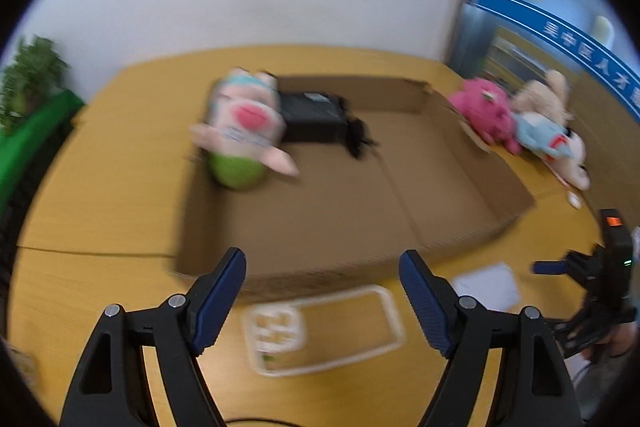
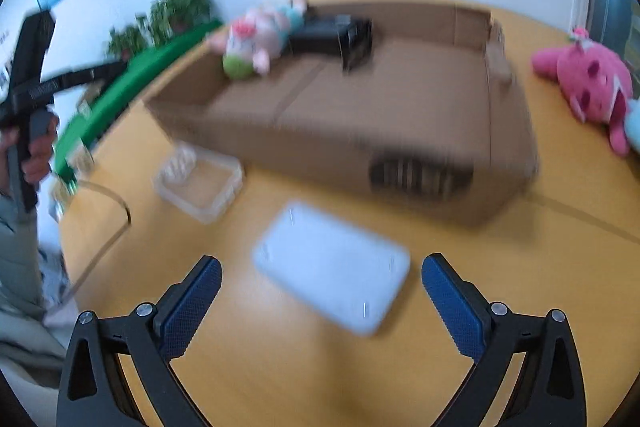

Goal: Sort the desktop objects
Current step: 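Move both grippers toward the white power bank on the table, then close both grippers on the white power bank and lift it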

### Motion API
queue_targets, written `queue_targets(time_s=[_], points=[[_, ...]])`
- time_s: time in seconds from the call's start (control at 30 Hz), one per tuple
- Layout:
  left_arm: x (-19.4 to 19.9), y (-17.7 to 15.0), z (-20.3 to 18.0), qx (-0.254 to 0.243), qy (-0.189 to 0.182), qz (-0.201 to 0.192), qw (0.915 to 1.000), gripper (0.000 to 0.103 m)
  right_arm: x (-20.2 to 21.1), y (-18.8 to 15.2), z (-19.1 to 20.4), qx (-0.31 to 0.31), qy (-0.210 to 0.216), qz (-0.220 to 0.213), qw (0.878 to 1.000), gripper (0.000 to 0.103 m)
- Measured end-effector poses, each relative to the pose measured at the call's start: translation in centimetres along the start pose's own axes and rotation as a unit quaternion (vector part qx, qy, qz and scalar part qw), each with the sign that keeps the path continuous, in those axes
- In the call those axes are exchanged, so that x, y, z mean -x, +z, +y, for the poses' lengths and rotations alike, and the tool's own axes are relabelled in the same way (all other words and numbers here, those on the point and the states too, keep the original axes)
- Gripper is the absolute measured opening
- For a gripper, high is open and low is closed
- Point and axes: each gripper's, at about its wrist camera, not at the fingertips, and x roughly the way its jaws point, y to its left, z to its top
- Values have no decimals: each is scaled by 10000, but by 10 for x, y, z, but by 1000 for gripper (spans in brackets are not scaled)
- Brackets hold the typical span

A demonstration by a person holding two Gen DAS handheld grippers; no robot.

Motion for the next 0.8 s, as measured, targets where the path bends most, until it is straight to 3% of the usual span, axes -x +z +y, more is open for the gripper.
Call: queue_targets(time_s=[0.1,0.17,0.27,0.4,0.47,0.53,0.67,0.77,0.8], points=[[-30,-13,-34,-103,-643,316,9974,79,-14,-15,4,117,-119,207,9996,102],[-49,-20,-54,-196,-868,543,9946,79,-20,-19,7,210,-158,204,9994,102],[-71,-27,-73,-266,-1044,805,9909,79,-29,-22,6,249,-263,201,9991,102],[-94,-36,-87,-235,-1327,993,9859,77,-35,-27,-3,64,-101,210,9997,101],[-105,-39,-89,-184,-1481,1167,9819,74,-36,-29,-5,31,-103,205,9997,100],[-115,-42,-91,-50,-1657,1388,9763,64,-36,-31,-9,6,-113,221,9997,101],[-130,-47,-101,-10,-1852,1680,9682,64,-35,-33,-13,106,-168,205,9996,100],[-134,-48,-108,-73,-1919,1688,9668,56,-35,-33,-11,257,-248,130,9993,88],[-137,-48,-110,-61,-1991,1765,9639,48,-34,-33,-9,321,-261,84,9991,75]])
